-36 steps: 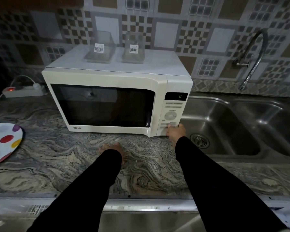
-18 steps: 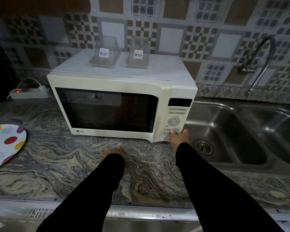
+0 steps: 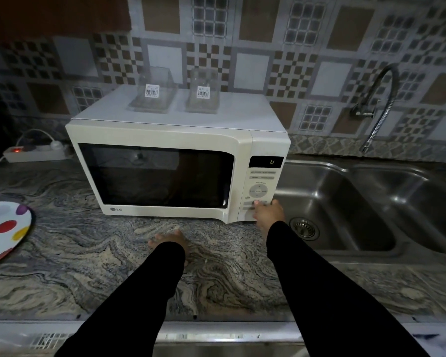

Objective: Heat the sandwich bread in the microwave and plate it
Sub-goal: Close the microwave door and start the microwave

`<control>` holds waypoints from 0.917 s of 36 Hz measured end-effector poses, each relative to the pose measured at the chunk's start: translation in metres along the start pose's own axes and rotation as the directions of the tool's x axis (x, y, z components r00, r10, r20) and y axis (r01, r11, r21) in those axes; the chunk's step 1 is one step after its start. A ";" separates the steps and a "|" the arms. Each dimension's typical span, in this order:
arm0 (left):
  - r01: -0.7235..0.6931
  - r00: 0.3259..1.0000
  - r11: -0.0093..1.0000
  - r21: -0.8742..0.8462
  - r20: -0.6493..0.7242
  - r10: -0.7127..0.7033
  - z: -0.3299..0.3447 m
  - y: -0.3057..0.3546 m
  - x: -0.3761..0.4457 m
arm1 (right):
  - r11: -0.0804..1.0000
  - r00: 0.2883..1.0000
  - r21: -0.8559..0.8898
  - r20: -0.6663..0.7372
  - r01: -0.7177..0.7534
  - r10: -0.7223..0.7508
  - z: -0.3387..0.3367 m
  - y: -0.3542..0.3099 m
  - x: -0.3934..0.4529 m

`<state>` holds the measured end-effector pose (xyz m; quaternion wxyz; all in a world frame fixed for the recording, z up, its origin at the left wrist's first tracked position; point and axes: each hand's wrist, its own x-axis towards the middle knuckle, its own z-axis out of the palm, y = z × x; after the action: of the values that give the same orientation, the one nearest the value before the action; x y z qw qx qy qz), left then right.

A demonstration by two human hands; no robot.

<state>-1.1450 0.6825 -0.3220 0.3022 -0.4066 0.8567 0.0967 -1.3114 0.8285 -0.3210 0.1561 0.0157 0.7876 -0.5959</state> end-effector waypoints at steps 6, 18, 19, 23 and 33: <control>-0.016 1.000 1.000 0.010 -0.021 0.016 0.000 -0.001 0.000 | 0.998 1.000 0.064 -0.007 0.004 -0.003 -0.005 -0.010 -0.002; -0.001 1.000 0.999 -0.049 0.022 0.002 0.004 0.000 0.012 | 0.994 0.998 0.104 -0.054 -0.022 0.028 0.001 -0.019 0.000; 0.006 1.000 0.998 -0.055 0.025 -0.004 0.005 0.000 0.014 | 0.995 0.998 0.098 -0.056 -0.029 0.035 -0.001 -0.019 0.000; -0.003 1.000 0.999 -0.036 0.023 0.004 0.005 0.002 0.011 | 0.997 0.998 0.055 -0.039 -0.048 0.051 -0.009 -0.018 0.002; -0.040 0.997 0.995 -0.088 -0.062 0.034 0.004 -0.006 0.002 | 0.988 0.997 -0.132 -0.012 -0.075 0.074 -0.003 -0.015 -0.018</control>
<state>-1.1400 0.6793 -0.3262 0.2557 -0.4065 0.8677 0.1281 -1.2986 0.8302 -0.3020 0.1762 0.0371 0.8249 -0.5358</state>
